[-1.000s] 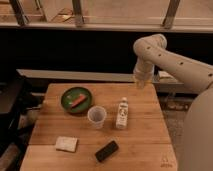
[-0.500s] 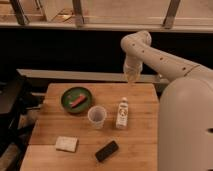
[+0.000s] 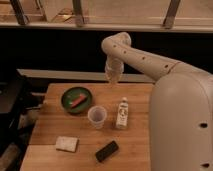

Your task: Move the arm in a circular motion

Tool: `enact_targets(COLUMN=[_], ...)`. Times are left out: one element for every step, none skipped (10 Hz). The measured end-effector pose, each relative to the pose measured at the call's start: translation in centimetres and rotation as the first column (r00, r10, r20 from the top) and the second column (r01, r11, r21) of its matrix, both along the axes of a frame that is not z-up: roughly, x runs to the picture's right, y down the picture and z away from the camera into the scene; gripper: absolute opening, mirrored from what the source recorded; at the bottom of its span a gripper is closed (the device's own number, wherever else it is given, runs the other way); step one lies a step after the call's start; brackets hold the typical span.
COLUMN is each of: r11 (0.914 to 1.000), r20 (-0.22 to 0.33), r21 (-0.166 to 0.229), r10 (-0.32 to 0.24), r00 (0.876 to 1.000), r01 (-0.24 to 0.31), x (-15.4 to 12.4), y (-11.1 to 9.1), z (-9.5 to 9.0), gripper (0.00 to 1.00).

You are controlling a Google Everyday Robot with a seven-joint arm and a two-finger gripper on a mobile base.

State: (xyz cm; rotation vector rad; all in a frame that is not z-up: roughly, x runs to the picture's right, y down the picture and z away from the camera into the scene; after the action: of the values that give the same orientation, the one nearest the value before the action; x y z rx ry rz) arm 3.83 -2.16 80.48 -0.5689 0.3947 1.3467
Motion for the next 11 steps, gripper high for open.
enact_targets(r11=[0.9999,0.9997,0.9993,0.9993,0.9996,0.9995,0.9987,0.9966,0.9946,0.9909,0.9870], r20=[0.036,0.062,0.095,0.110,0.109,0.095,0.062,0.003,-0.045,-0.114,-0.151], r21=[-0.013,-0.022,-0.035,-0.036,-0.029,-0.026,-0.022,-0.014,-0.004,0.003,0.014], r10=[-0.007,-0.010,-0.008,-0.003,0.006,0.021,0.047,0.081,0.104,0.134,0.161], r00=[0.999,0.998,0.995,0.994,0.994,0.995,0.997,0.997,0.994,0.984,0.975], r01=[0.008,0.011,0.011,0.007,-0.003,-0.018,-0.046,-0.081,-0.104,-0.135,-0.160], x=[-1.1,-1.7,-2.1,-1.8,-1.0,0.1,2.0,4.9,7.2,10.3,11.9], y=[1.2,2.2,3.6,4.3,4.9,5.2,5.4,5.4,5.2,5.1,4.6], z=[-1.0,-1.9,-3.5,-4.6,-5.6,-6.0,-6.2,-6.0,-5.7,-5.4,-4.9], gripper=[0.00,0.00,0.00,0.00,0.00,0.00,0.00,0.00,0.00,0.00,0.00])
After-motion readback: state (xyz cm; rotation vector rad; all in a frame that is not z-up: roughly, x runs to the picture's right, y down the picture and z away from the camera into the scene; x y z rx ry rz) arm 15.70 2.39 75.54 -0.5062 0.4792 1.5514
